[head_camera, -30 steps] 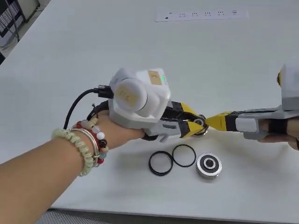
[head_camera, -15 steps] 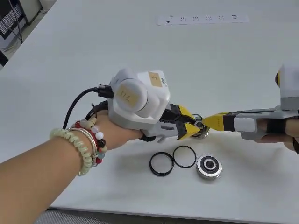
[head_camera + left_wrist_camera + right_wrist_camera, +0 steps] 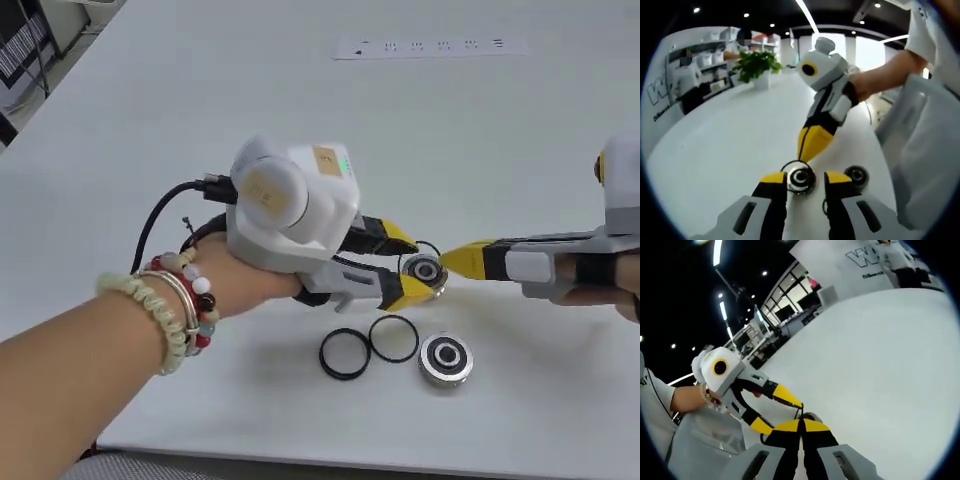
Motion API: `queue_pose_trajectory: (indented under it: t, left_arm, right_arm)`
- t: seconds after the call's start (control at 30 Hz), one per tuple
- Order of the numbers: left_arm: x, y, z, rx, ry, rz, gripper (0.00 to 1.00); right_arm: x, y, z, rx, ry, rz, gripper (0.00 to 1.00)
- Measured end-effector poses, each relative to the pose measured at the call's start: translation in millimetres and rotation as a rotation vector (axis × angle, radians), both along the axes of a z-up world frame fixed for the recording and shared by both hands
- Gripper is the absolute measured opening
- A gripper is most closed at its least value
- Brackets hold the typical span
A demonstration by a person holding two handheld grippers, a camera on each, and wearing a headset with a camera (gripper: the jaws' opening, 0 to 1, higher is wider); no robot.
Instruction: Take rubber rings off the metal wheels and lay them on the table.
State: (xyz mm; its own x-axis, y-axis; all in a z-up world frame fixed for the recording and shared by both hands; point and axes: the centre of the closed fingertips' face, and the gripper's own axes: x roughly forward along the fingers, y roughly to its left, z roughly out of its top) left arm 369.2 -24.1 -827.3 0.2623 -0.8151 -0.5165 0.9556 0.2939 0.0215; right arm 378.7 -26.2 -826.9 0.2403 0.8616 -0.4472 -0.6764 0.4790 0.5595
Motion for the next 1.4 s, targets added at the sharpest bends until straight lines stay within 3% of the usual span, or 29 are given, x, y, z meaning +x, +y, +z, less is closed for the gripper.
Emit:
queue_pose_trajectory:
  t: [0.17, 0.37, 0.43, 0.6, 0.83, 1.03, 1.27, 1.4]
  left_arm:
    - [-1.8, 2.2, 21.6, -0.045, -0.002, 0.001, 0.43]
    - [-4.7, 21.1, 41.4, -0.021, -0.034, 0.021, 0.51]
    - [-6.1, 28.0, 47.8, -0.018, -0.048, 0.028, 0.53]
    - [-15.4, 42.3, 59.3, 0.014, -0.081, 0.011, 0.56]
    - [-29.6, 56.2, 79.9, -0.008, -0.119, 0.021, 0.59]
    - [-45.7, 71.3, 89.0, 0.013, -0.134, 0.025, 0.62]
    - [-61.7, 90.1, 94.8, -0.007, -0.147, 0.058, 0.65]
    - [-68.5, 108.4, 92.4, -0.022, -0.129, 0.118, 0.69]
  right_arm:
    - [0.4, -3.5, 9.3, 0.009, -0.01, -0.013, 0.0]
    - [-1.4, -6.0, 26.4, 0.046, -0.012, -0.029, 0.0]
    - [-2.4, -4.6, 36.3, 0.086, -0.005, -0.043, 0.0]
    - [-8.5, -3.0, 44.6, 0.081, -0.027, -0.026, 0.0]
    - [-18.4, -2.5, 52.7, 0.072, -0.049, 0.002, 0.0]
    - [-29.5, 0.6, 56.4, 0.05, -0.071, 0.042, 0.0]
    - [-41.9, 5.8, 59.1, 0.042, -0.075, 0.088, 0.0]
    - [-46.6, 6.4, 59.7, 0.033, -0.076, 0.105, 0.0]
